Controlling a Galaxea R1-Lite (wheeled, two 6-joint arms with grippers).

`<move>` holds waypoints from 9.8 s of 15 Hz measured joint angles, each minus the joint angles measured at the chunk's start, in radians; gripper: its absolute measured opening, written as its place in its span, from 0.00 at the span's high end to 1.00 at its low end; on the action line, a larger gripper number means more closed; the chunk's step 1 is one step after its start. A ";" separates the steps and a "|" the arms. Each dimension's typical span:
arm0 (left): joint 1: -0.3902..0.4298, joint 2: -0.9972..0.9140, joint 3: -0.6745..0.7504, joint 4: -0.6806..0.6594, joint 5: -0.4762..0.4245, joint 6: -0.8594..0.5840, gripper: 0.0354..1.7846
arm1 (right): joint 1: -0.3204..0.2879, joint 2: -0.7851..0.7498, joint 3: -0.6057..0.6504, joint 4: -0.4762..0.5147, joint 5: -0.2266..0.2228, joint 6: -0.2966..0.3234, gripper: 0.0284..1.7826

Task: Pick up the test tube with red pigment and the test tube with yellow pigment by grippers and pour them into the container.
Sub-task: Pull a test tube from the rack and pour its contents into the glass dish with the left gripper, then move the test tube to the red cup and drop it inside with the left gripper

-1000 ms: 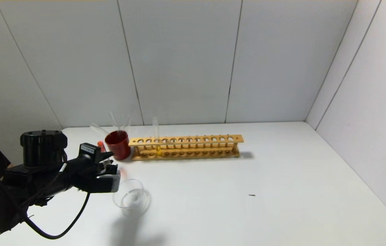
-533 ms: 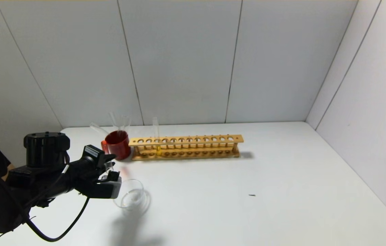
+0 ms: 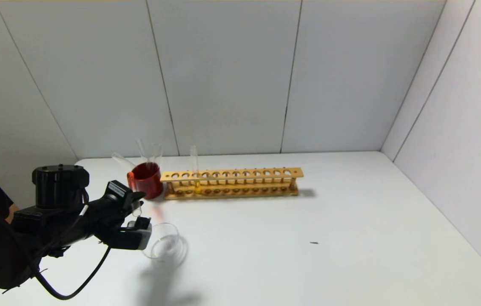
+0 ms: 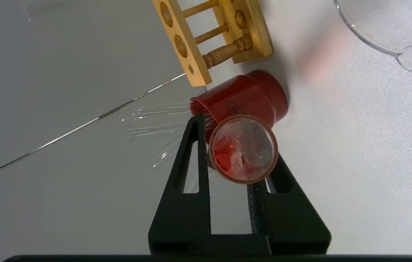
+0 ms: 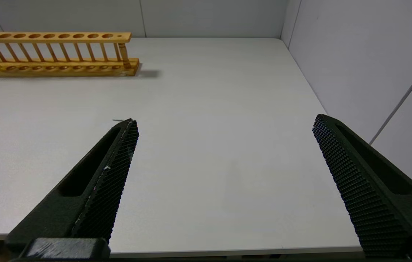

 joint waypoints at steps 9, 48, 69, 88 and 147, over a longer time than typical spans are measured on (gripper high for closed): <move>-0.023 0.026 0.014 -0.027 0.015 0.060 0.83 | 0.000 0.000 0.000 0.000 0.000 0.000 0.02; -0.049 0.143 0.004 -0.179 0.155 0.226 0.83 | 0.000 0.000 0.000 0.000 0.000 0.000 0.02; -0.081 0.108 0.038 -0.228 0.197 0.304 0.83 | 0.001 0.000 0.000 0.000 0.000 0.000 0.02; -0.083 0.077 0.054 -0.313 0.214 0.461 0.83 | 0.000 0.000 0.000 0.000 0.000 0.000 0.02; -0.007 0.113 -0.260 -0.218 0.416 -1.975 0.83 | 0.000 0.000 0.000 0.000 0.000 0.000 0.02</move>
